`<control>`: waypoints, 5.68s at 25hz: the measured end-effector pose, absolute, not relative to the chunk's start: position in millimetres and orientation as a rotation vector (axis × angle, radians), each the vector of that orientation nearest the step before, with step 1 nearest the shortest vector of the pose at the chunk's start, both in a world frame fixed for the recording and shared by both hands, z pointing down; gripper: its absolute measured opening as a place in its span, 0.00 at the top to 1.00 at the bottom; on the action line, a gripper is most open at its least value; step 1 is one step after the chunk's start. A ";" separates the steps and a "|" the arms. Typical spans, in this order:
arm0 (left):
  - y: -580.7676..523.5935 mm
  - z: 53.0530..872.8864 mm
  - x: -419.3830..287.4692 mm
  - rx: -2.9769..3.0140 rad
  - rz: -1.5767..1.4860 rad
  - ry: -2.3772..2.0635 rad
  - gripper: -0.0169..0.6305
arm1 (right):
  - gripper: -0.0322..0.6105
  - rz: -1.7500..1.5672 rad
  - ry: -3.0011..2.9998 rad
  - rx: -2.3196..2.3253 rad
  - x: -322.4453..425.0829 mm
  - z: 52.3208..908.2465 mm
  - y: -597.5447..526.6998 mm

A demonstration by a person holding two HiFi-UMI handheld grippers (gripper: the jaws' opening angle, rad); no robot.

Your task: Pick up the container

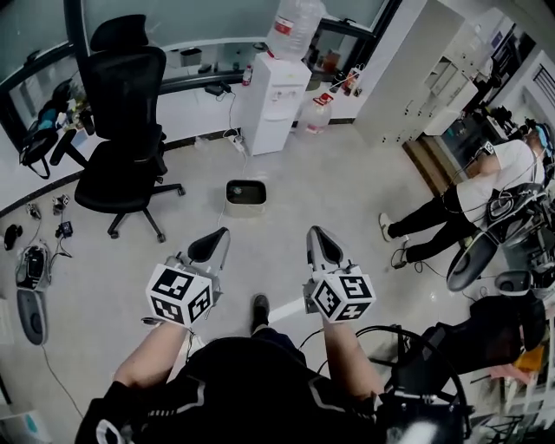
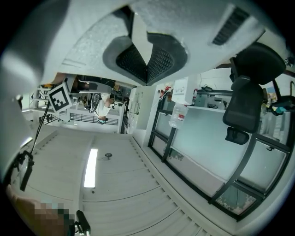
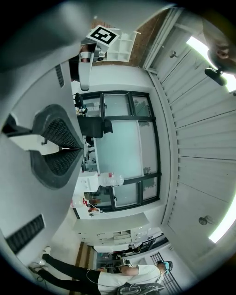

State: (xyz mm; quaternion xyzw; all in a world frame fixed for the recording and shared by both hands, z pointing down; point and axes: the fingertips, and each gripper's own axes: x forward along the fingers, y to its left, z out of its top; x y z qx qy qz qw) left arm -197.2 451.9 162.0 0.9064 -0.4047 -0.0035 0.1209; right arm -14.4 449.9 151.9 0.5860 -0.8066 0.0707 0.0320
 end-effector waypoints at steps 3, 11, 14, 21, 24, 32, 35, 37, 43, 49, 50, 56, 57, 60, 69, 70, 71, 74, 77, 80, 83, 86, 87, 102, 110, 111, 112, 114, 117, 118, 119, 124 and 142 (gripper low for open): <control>431.0 160.7 -189.6 2.644 0.003 -1.216 0.96 | 0.94 0.220 -2.510 1.792 -6.7 151.8 423.8; 371.4 165.4 -154.4 2.596 0.019 -1.317 0.96 | 0.94 0.217 -2.561 1.750 34.5 151.0 358.0; 349.5 164.1 -136.3 2.591 0.020 -1.344 0.96 | 0.94 0.235 -2.575 1.727 54.0 154.7 334.8; 304.0 153.5 -97.9 2.553 0.034 -1.447 0.96 | 0.94 0.286 -2.638 1.644 96.0 157.3 286.8; 287.3 152.6 -80.1 2.556 0.057 -1.437 0.96 | 0.94 0.254 -2.644 1.595 108.4 161.8 268.1; 246.7 153.5 -58.7 2.540 0.099 -1.454 0.96 | 0.94 0.329 -2.684 1.589 132.6 164.5 223.0; 230.4 161.7 -58.7 2.520 0.087 -1.438 0.96 | 0.94 0.267 -2.684 1.557 128.1 166.7 209.1; 217.1 166.7 -57.5 2.520 0.086 -1.423 0.96 | 0.94 0.257 -2.681 1.553 126.5 167.9 198.7; 160.1 175.4 -59.6 2.534 0.055 -1.382 0.96 | 0.94 0.248 -2.640 1.589 124.6 168.5 154.9; 97.1 169.2 -77.6 2.591 0.015 -1.334 0.96 | 0.94 0.179 -2.667 1.573 95.9 158.1 102.5; 87.0 170.4 -81.6 2.596 0.014 -1.327 0.96 | 0.94 0.183 -2.662 1.578 91.1 159.4 92.7; 28.1 177.2 -103.6 2.594 0.039 -1.290 0.96 | 0.94 0.212 -2.646 1.592 61.6 161.6 39.6; 20.0 178.1 -105.3 2.598 0.042 -1.279 0.96 | 0.94 0.210 -2.641 1.590 57.5 162.2 31.5; -3.5 181.4 -111.5 2.612 0.050 -1.247 0.96 | 0.94 0.227 -2.629 1.602 46.6 164.5 9.6; -61.0 194.8 -130.7 2.610 -0.002 -1.158 0.96 | 0.93 0.324 -2.509 1.747 43.4 177.3 -35.6; -65.7 198.4 -134.2 2.595 -0.009 -1.148 0.96 | 0.94 0.324 -2.487 1.754 42.1 180.4 -39.2; -69.4 201.9 -137.4 2.580 -0.014 -1.141 0.96 | 0.93 0.325 -2.468 1.757 40.5 184.1 -42.1; -78.1 207.2 -137.3 2.582 0.007 -1.126 0.96 | 0.93 0.354 -2.443 1.763 39.9 192.5 -53.3; -83.2 218.2 -127.4 2.568 0.054 -1.096 0.96 | 0.93 0.409 -2.431 1.775 47.8 197.6 -63.8; -99.4 227.3 -117.6 2.576 0.092 -1.109 0.96 | 0.93 0.393 -2.438 1.767 55.1 201.7 -81.6; -112.8 238.0 -101.0 2.582 0.110 -1.117 0.96 | 0.93 0.389 -2.446 1.737 68.9 213.3 -97.9; -115.3 257.2 -94.6 2.554 0.165 -1.107 0.96 | 0.93 0.448 -2.443 1.713 75.6 236.7 -104.9; -117.7 264.3 -93.4 2.544 0.183 -1.104 0.96 | 0.93 0.468 -2.442 1.712 77.3 244.1 -108.4; -152.4 382.5 -59.2 2.319 0.321 -1.153 0.96 | 0.79 0.654 -2.454 1.532 109.1 360.8 -158.4; -163.7 425.5 -33.9 2.292 0.356 -1.161 0.96 | 0.75 0.775 -2.492 1.479 134.4 417.4 -172.8; -165.1 430.4 -30.1 2.294 0.361 -1.163 0.96 | 0.75 0.784 -2.492 1.469 136.8 424.4 -174.1; -166.4 435.8 -27.1 2.293 0.365 -1.166 0.96 | 0.75 0.795 -2.492 1.457 138.7 431.4 -175.8; -168.4 449.2 -23.6 2.279 0.376 -1.175 0.96 | 0.75 0.829 -2.500 1.435 140.5 444.4 -178.7; -170.1 474.4 -21.4 2.245 0.414 -1.190 0.96 | 0.73 0.885 -2.554 1.387 137.6 459.4 -181.8; -171.1 482.8 -20.5 2.241 0.424 -1.189 0.96 | 0.72 0.892 -2.567 1.372 136.1 465.6 -184.0; -171.6 491.5 -19.5 2.241 0.431 -1.184 0.96 | 0.72 0.892 -2.569 1.360 135.0 473.9 -186.1; -174.9 541.1 -18.7 2.242 0.454 -1.144 0.96 | 0.72 0.901 -2.488 1.409 143.3 532.6 -190.9; -185.8 746.8 5.1 2.182 0.596 -1.072 0.96 | 0.72 1.068 -2.280 1.520 155.6 770.5 -190.6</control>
